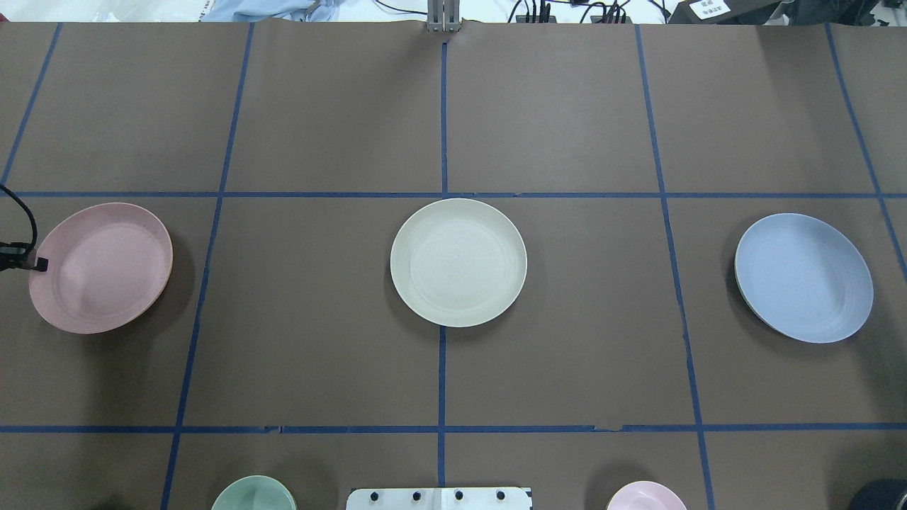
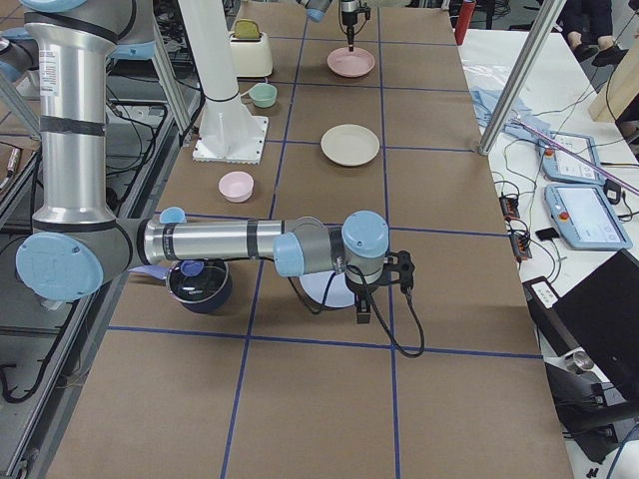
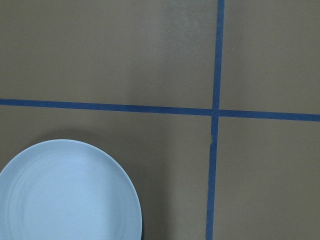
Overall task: Stack three plates with pink and blue
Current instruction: 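Grasp the rim of the pink plate with the left gripper and lift it, then carry the pink plate over the cream plate while right gripper grasps blue plate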
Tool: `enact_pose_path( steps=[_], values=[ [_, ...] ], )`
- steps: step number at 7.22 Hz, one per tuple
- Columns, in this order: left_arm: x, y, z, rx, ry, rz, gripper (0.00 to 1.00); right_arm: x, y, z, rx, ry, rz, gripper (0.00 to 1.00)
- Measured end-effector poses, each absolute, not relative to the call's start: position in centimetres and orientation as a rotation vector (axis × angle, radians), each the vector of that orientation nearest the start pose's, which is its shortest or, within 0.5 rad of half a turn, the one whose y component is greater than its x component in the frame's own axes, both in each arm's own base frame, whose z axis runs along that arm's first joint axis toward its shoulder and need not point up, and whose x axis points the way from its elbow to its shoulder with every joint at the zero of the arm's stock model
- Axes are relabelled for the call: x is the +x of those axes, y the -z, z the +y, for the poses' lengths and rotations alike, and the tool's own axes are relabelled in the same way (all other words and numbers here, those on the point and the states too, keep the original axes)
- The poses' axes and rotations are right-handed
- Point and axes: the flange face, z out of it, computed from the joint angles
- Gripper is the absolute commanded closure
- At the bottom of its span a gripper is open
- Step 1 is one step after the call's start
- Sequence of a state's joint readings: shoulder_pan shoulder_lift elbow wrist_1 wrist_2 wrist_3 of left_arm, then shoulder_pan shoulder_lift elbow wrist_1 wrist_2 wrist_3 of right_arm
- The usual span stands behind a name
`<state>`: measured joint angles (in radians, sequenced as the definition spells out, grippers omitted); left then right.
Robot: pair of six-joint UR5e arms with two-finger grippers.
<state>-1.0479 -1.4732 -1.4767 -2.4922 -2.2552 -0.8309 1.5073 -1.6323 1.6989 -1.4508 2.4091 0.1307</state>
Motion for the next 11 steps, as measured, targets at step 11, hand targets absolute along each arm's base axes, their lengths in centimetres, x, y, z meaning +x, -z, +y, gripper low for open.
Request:
enact_pose_path(
  steps=[11],
  values=[
    [14.5, -44.0, -50.5, 0.016, 0.196, 1.169, 1.0, -11.3, -65.7, -44.1, 0.144, 0.063, -0.811, 0.0]
  ],
)
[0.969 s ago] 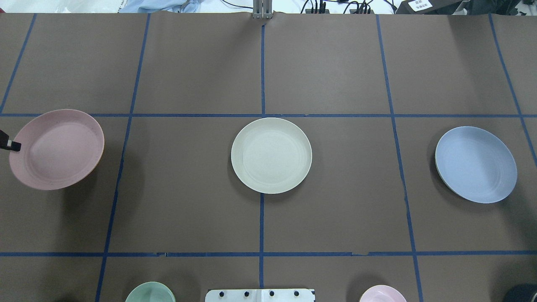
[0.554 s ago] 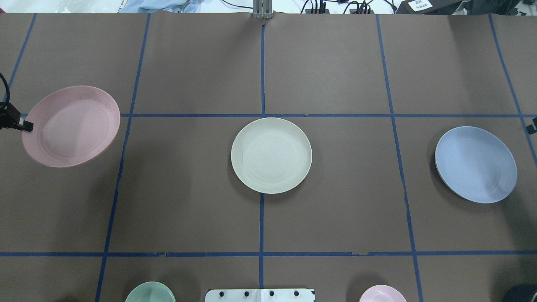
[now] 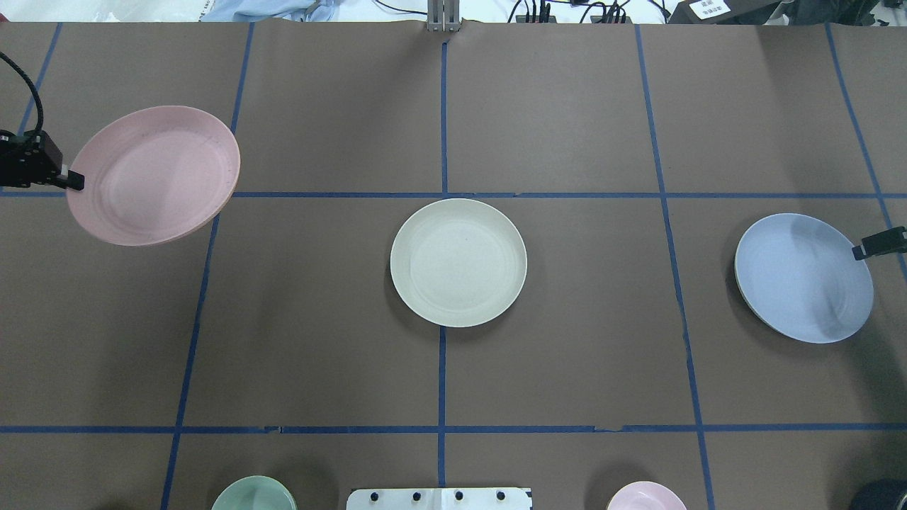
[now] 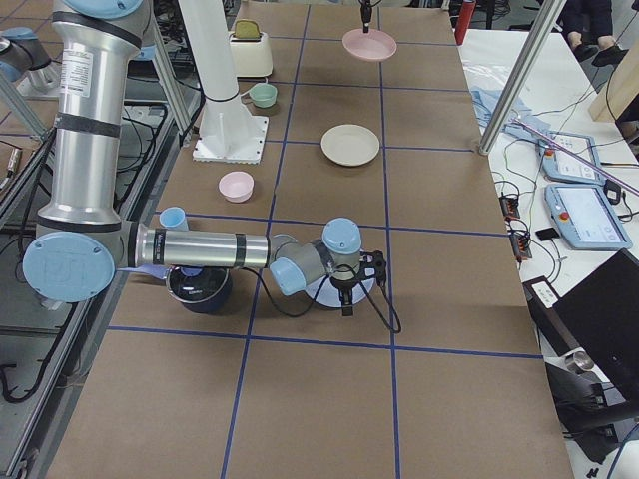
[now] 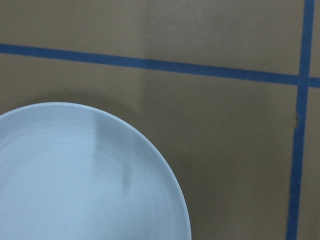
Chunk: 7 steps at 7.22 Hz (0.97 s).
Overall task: Stack three plates with pink and blue
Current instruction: 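Carry the pink plate over the cream plate while right gripper grasps blue plate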
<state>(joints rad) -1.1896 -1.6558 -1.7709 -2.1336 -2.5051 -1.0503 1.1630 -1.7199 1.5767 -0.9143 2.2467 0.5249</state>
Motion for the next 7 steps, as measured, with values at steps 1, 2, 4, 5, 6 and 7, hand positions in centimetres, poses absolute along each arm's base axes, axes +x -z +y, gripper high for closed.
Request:
enact_pose_path(
  steps=[1, 2, 4, 5, 6, 7],
  values=[
    [15.0, -42.5, -50.7, 0.007, 0.213, 1.182, 1.0, -13.0, -66.9, -43.7, 0.158, 0.049, -0.822, 0.01],
    [16.0, -41.1, -50.7, -0.007, 0.222, 1.195, 1.0, -14.0, -67.5, -43.4, 0.164, 0.037, -0.83, 0.21],
    [19.5, -37.9, -50.8, -0.046, 0.24, 1.216, 1.0, -14.7, -68.4, -43.0, 0.146, 0.031, -0.838, 0.87],
    [20.9, -37.0, -50.8, -0.056, 0.245, 1.219, 1.0, -14.7, -68.5, -43.0, 0.138, 0.03, -0.844, 1.0],
    [21.7, -36.7, -50.7, -0.06, 0.246, 1.217, 1.0, -14.7, -68.2, -42.9, 0.13, 0.033, -0.856, 1.0],
    [22.4, -36.6, -50.6, -0.06, 0.244, 1.212, 1.0, -14.6, -68.0, -42.9, 0.124, 0.034, -0.87, 1.0]
  ],
)
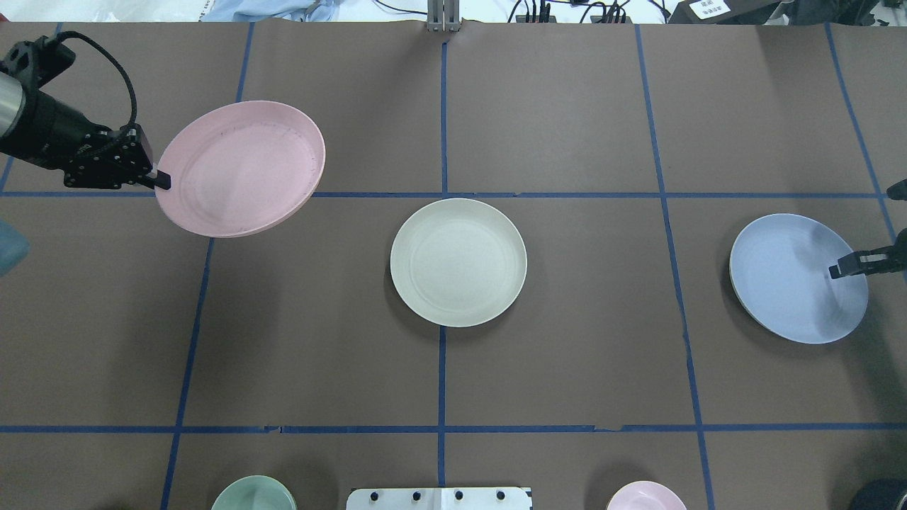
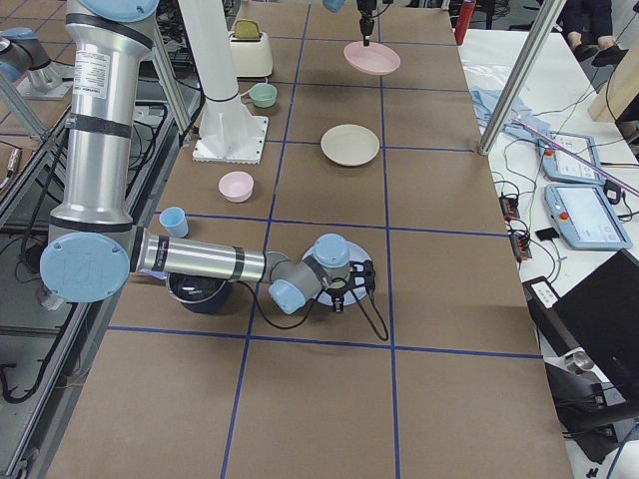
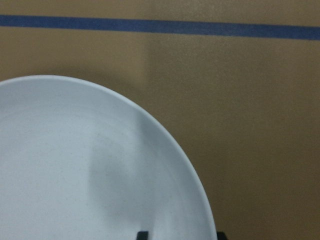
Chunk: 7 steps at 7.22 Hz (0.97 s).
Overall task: Stack three plates with pink and blue
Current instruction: 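Carry the pink plate over the cream plate while right gripper grasps blue plate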
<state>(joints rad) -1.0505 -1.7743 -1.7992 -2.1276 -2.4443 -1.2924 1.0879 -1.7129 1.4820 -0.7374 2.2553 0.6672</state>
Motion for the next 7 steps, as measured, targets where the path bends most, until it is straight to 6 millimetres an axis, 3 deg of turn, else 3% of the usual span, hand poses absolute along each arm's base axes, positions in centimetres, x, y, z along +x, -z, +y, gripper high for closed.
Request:
enact_pose_path(
  steps=[2, 4, 7],
  values=[
    [25.3, -35.9, -50.0, -0.066, 0.242, 1.202, 1.0, -13.8, -67.5, -43.0, 0.121, 0.026, -0.895, 1.0],
    [31.3, -32.8, -48.5, -0.116, 0.266, 1.211, 1.0, -11.5, -66.7, -43.4, 0.116, -0.004, -0.95, 1.0],
    [39.3, -28.7, -45.2, -0.17, 0.293, 1.224, 1.0, -8.5, -63.4, -43.8, 0.133, -0.015, -1.06, 1.0]
  ],
)
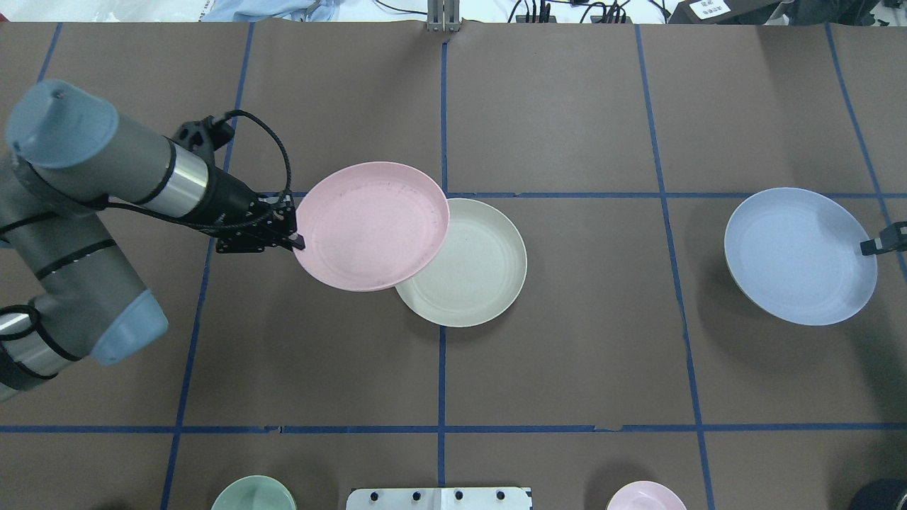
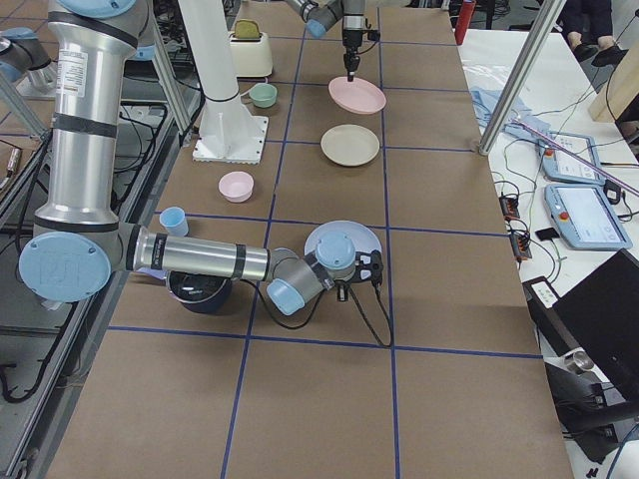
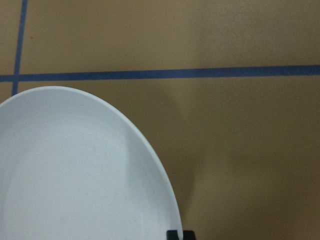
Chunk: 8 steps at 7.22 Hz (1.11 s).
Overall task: Stack three plates with pink and blue
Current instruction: 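Carry the pink plate over the cream plate while right gripper grasps blue plate, then lower pink plate onto cream plate, release, while right gripper lifts blue plate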
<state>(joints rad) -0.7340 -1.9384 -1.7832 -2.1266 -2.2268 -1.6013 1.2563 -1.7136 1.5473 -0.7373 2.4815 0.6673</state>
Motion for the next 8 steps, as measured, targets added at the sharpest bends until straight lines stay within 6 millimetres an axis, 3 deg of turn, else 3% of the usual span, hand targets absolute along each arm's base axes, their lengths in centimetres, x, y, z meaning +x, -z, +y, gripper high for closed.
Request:
enact_pose_path(
  steps=[1, 3, 5, 8],
  values=[
    [42.1, -27.6, -44.3, -0.164, 0.299, 1.224, 1.0, -7.9, -62.5, -43.9, 0.136, -0.012, -1.09, 1.0],
    [47.3, -26.4, -44.9, -0.121, 0.327, 1.206, 1.0, -7.4, -61.1, -44.3, 0.149, -0.004, -1.123, 1.0],
    [49.4, -26.0, -44.9, -0.064, 0.35, 1.197, 1.0, -7.4, -59.3, -44.5, 0.154, -0.009, -1.146, 1.0],
    [52.1, -25.4, -42.9, -0.028, 0.342, 1.193, 1.0, -7.5, -57.3, -44.5, 0.157, -0.026, -1.165, 1.0]
  ],
)
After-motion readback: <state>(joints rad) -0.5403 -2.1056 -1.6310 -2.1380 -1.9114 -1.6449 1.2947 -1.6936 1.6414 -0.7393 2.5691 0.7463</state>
